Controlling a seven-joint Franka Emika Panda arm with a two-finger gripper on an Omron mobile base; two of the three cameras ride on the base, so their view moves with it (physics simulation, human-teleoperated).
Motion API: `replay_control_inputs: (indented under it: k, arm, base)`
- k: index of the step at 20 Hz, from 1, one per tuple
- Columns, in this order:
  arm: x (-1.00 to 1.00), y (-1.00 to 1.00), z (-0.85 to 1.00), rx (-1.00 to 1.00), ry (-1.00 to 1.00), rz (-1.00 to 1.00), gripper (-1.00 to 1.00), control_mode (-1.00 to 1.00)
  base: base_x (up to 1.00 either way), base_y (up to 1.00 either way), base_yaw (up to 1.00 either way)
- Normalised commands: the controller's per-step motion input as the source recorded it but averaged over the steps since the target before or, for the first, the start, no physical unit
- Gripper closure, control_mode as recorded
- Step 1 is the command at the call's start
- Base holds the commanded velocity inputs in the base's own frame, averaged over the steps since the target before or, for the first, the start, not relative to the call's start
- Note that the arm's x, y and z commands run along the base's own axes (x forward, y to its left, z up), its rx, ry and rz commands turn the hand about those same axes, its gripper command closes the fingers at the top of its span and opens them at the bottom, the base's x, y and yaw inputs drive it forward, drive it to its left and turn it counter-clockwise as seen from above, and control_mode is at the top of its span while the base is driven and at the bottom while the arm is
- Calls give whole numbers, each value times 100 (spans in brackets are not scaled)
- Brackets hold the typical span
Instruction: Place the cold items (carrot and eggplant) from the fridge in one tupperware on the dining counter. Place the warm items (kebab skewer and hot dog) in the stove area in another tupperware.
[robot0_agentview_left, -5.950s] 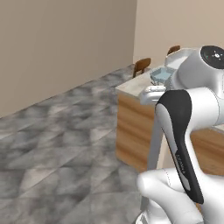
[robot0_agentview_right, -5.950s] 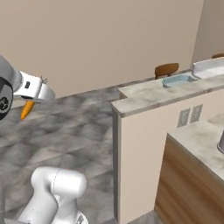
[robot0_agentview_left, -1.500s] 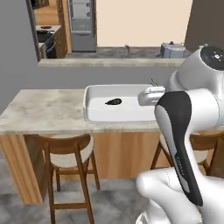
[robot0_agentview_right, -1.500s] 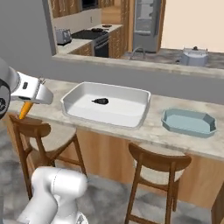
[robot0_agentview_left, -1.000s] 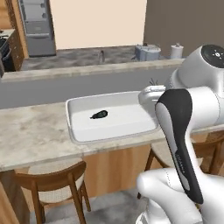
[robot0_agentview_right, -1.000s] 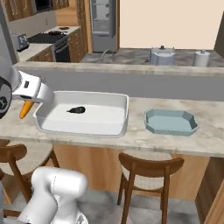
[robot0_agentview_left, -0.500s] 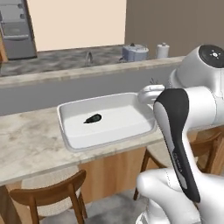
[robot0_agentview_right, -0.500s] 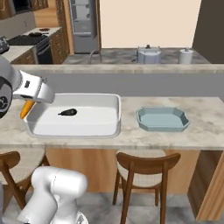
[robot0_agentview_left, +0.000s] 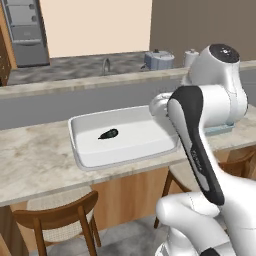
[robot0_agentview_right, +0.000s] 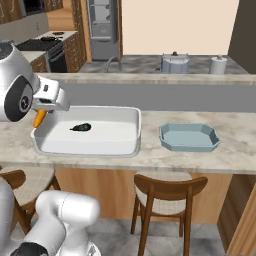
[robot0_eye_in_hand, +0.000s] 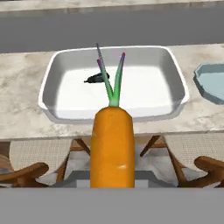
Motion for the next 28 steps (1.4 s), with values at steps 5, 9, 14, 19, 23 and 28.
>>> replay_control_inputs:
  k: [5, 9, 14, 19, 23, 28]
  arm:
    - [68, 0, -51, -16, 23, 88, 100, -100]
    - [50, 0, -62, -14, 6, 100, 100, -100]
    - [62, -1, -34, -4, 10, 66, 100, -100]
    - [62, -14, -24, 0, 2, 23, 100, -100]
    - [60, -8, -42, -1, 0, 15, 100, -100]
    - [66, -1, -48, -2, 0, 12, 100, -100]
  base:
    - [0, 0, 0]
    - [0, 0, 0]
    - [0, 0, 0]
    - [0, 0, 0]
    - [0, 0, 0]
    - [0, 0, 0]
